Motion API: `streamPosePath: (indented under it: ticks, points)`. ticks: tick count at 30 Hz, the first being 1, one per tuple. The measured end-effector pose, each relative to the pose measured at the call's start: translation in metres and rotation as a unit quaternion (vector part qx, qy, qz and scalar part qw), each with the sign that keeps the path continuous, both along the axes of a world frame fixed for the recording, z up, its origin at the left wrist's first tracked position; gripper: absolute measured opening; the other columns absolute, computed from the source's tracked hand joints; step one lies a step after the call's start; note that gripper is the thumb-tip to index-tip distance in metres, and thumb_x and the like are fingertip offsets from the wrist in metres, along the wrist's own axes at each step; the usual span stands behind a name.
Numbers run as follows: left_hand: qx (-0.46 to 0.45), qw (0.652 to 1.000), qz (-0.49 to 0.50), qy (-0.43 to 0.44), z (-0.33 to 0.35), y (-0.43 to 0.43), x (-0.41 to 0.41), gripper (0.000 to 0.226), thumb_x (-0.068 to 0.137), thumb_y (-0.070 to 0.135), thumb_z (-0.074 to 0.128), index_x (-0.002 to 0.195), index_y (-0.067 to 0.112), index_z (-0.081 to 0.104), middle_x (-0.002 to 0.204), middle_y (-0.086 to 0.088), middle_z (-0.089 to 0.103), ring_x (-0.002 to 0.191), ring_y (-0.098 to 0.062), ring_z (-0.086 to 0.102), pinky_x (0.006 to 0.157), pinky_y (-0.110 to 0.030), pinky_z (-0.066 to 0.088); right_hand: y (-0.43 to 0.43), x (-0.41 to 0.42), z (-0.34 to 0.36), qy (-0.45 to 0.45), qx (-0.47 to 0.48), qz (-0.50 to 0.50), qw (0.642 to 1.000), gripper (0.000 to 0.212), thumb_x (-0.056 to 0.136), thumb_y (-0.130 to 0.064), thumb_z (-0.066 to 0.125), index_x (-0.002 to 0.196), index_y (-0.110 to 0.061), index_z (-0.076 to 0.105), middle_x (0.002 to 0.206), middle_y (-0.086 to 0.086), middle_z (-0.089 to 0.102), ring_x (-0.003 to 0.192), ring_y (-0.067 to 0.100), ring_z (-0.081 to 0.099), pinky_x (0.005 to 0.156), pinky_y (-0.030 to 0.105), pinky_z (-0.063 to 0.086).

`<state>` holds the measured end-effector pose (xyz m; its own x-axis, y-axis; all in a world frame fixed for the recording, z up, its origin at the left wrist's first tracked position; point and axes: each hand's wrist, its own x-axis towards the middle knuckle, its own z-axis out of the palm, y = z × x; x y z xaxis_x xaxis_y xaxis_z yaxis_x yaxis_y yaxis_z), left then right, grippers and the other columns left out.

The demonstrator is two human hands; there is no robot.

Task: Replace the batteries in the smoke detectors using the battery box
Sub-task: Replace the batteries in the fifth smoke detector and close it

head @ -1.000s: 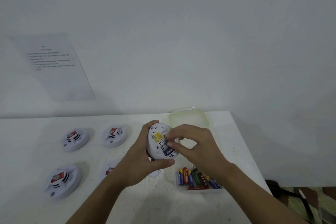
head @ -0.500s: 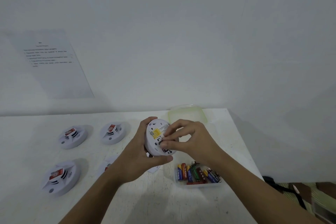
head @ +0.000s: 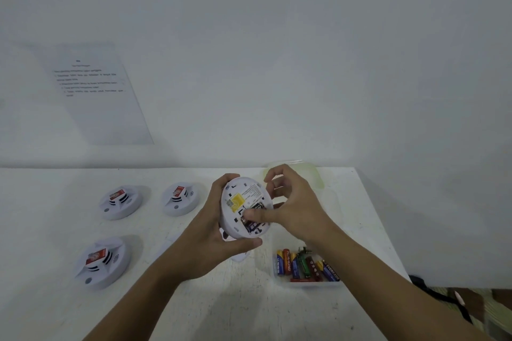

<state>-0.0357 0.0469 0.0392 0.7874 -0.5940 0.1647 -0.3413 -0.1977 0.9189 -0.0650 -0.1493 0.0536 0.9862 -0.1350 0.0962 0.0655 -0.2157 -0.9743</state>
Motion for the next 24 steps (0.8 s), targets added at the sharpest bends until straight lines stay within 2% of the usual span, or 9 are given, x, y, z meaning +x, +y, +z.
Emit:
streamPosePath:
  ticks: [2, 4, 7, 10, 12, 15, 17, 20, 24]
  points:
    - [0.004, 1.0, 0.005, -0.004, -0.002, 0.004, -0.001, 0.097, 0.067, 0.025, 0.088, 0.141, 0.039, 0.026, 0.13, 0.032, 0.044, 0.127, 0.0, 0.048, 0.091, -0.019, 0.055, -0.003, 0.003, 0.003, 0.007, 0.004, 0.0, 1.0, 0.06, 0.057, -0.022, 0.098, 0.102, -0.019, 0.058, 0.084, 0.002, 0.069, 0.076, 0.017, 0.069, 0.065, 0.036, 0.062]
    - [0.0, 1.0, 0.017, -0.003, -0.003, 0.01, -0.001, 0.097, 0.065, 0.029, 0.087, 0.14, 0.039, 0.027, 0.128, 0.034, 0.044, 0.128, 0.0, 0.048, 0.092, -0.02, 0.055, -0.002, 0.007, 0.004, 0.005, -0.007, 0.007, 1.0, 0.058, 0.057, -0.023, 0.098, 0.1, -0.018, 0.061, 0.081, 0.002, 0.07, 0.068, 0.017, 0.068, 0.066, 0.044, 0.062]
    - [-0.012, 1.0, 0.026, -0.003, -0.003, 0.02, 0.0, 0.099, 0.065, 0.026, 0.09, 0.142, 0.037, 0.027, 0.13, 0.031, 0.046, 0.128, -0.002, 0.049, 0.094, -0.023, 0.055, 0.009, 0.012, 0.004, 0.003, -0.02, 0.004, 1.0, 0.054, 0.056, -0.027, 0.098, 0.096, -0.018, 0.064, 0.081, 0.002, 0.072, 0.066, 0.019, 0.07, 0.067, 0.049, 0.063]
    - [-0.01, 1.0, 0.029, -0.003, -0.001, 0.035, 0.004, 0.099, 0.067, 0.022, 0.089, 0.144, 0.034, 0.027, 0.131, 0.03, 0.046, 0.128, -0.001, 0.05, 0.094, -0.023, 0.055, 0.022, 0.019, 0.003, 0.021, -0.01, 0.006, 1.0, 0.045, 0.06, -0.028, 0.097, 0.093, -0.016, 0.068, 0.082, 0.003, 0.074, 0.069, 0.02, 0.072, 0.066, 0.039, 0.063]
    - [-0.011, 0.999, 0.038, 0.002, 0.0, 0.048, 0.008, 0.099, 0.068, 0.02, 0.09, 0.144, 0.035, 0.028, 0.133, 0.027, 0.047, 0.129, -0.003, 0.05, 0.094, -0.024, 0.055, 0.031, 0.023, 0.003, 0.036, 0.023, 0.009, 0.999, 0.035, 0.07, -0.029, 0.091, 0.093, -0.014, 0.069, 0.083, 0.004, 0.075, 0.069, 0.017, 0.071, 0.065, 0.03, 0.06]
    - [-0.015, 0.998, 0.063, 0.013, 0.001, 0.072, 0.014, 0.099, 0.067, 0.016, 0.09, 0.144, 0.035, 0.031, 0.136, 0.018, 0.05, 0.129, -0.008, 0.052, 0.094, -0.026, 0.056, 0.045, 0.03, -0.003, 0.055, 0.05, -0.017, 0.997, 0.024, 0.086, -0.034, 0.078, 0.092, -0.012, 0.07, 0.083, 0.006, 0.076, 0.077, 0.018, 0.074, 0.072, 0.034, 0.06]
    - [-0.016, 0.997, 0.074, 0.019, 0.002, 0.088, 0.018, 0.098, 0.068, 0.01, 0.09, 0.144, 0.034, 0.032, 0.135, 0.016, 0.053, 0.127, -0.009, 0.055, 0.093, -0.028, 0.057, 0.052, 0.036, -0.013, 0.054, -0.002, -0.03, 0.998, 0.017, 0.091, -0.031, 0.073, 0.091, -0.014, 0.068, 0.083, 0.005, 0.074, 0.075, 0.016, 0.073, 0.068, 0.03, 0.06]
    - [-0.014, 0.996, 0.09, 0.017, 0.002, 0.109, 0.022, 0.097, 0.068, 0.006, 0.089, 0.142, 0.035, 0.034, 0.131, 0.019, 0.055, 0.124, -0.008, 0.057, 0.089, -0.023, 0.057, 0.06, 0.046, -0.032, 0.031, -0.163, -0.018, 0.986, 0.006, 0.092, -0.02, 0.07, 0.094, -0.015, 0.066, 0.087, 0.003, 0.07, 0.07, 0.011, 0.065, 0.059, 0.018, 0.051]
    - [-0.013, 0.994, 0.101, 0.029, 0.0, 0.131, 0.026, 0.097, 0.062, 0.013, 0.09, 0.139, 0.037, 0.036, 0.126, 0.025, 0.056, 0.122, -0.003, 0.057, 0.087, -0.02, 0.056, 0.07, 0.057, -0.056, 0.062, -0.389, 0.075, 0.916, 0.025, 0.093, -0.021, 0.065, 0.116, -0.012, 0.064, 0.11, 0.006, 0.066, 0.097, 0.018, 0.062, 0.085, 0.03, 0.052]
